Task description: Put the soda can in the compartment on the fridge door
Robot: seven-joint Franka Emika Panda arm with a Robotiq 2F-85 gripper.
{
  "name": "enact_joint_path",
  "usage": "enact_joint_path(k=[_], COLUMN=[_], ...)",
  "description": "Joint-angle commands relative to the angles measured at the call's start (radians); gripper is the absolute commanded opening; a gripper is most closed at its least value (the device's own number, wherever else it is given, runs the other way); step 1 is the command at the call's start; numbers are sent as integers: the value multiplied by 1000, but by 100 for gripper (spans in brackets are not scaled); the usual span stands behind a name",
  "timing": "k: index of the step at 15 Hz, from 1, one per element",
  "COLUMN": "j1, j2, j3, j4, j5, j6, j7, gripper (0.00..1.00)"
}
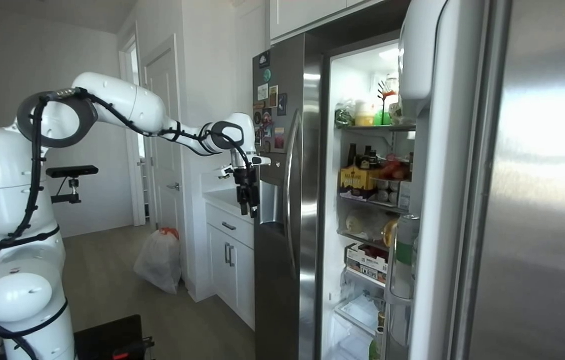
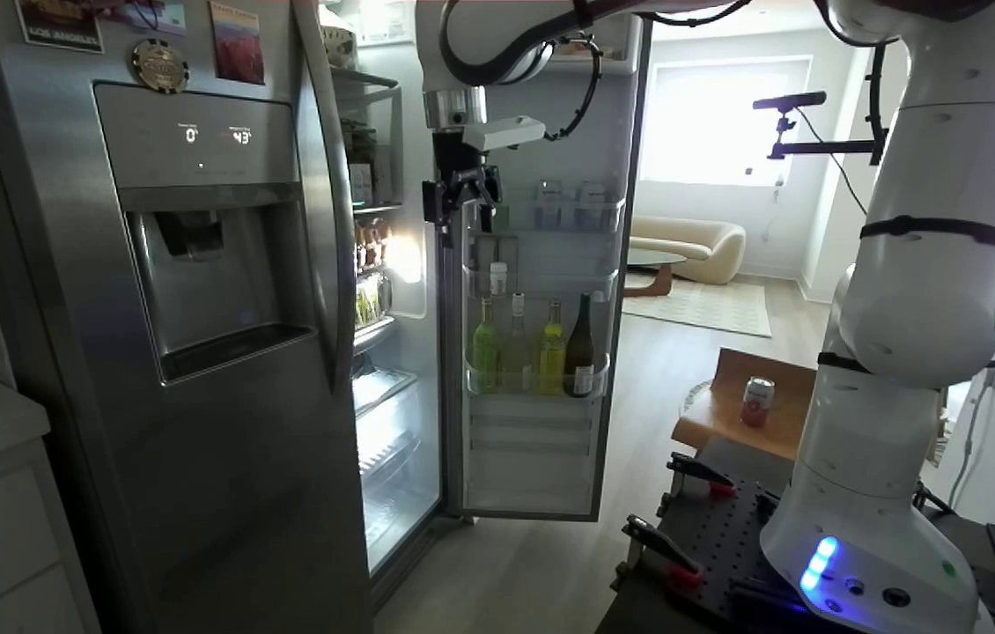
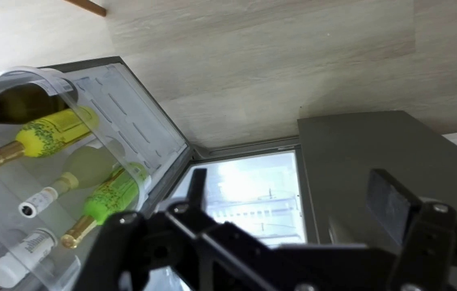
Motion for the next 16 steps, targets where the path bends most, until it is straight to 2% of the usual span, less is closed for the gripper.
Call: enact_joint_path(k=[1,4,8,11,16], j1=[-8,-23,-58,-94,-184], j2=[-61,-107,-192,-262,-366], j3=[-31,-53,-85,-110,-129], j4=[-82,-152,-266,-342,-465], j5=[-76,-112,-89,-62,-109], j6=[6,4,21,37,120], j7=[95,155,203,235,351], gripper=[100,100,100,100,100])
